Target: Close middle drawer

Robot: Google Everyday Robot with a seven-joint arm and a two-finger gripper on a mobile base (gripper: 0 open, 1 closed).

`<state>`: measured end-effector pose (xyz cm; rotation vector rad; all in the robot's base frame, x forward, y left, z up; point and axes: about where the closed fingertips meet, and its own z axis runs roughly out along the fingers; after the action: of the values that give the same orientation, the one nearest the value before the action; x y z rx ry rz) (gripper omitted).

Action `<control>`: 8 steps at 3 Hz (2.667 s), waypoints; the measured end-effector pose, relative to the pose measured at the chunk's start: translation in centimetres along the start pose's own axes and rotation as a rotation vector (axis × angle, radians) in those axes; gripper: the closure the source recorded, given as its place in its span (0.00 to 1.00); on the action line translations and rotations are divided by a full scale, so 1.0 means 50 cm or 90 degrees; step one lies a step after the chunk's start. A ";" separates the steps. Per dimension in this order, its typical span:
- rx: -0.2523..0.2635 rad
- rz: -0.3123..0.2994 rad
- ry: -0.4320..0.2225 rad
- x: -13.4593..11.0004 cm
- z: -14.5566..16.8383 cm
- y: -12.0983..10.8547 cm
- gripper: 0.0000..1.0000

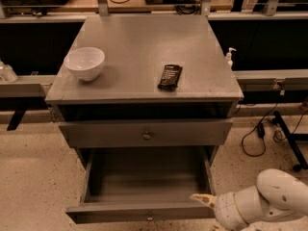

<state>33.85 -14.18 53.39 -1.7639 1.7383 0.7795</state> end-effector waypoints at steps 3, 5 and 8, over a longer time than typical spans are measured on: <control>0.026 -0.010 -0.005 0.151 0.093 0.067 0.88; 0.188 -0.003 -0.137 0.129 0.198 0.037 1.00; 0.315 0.029 -0.196 0.135 0.281 -0.135 1.00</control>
Offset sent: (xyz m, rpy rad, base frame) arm -0.0495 -0.0262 -0.1221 0.0155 -0.0990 -0.0931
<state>40.18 -8.50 38.69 -1.2110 1.5939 0.5419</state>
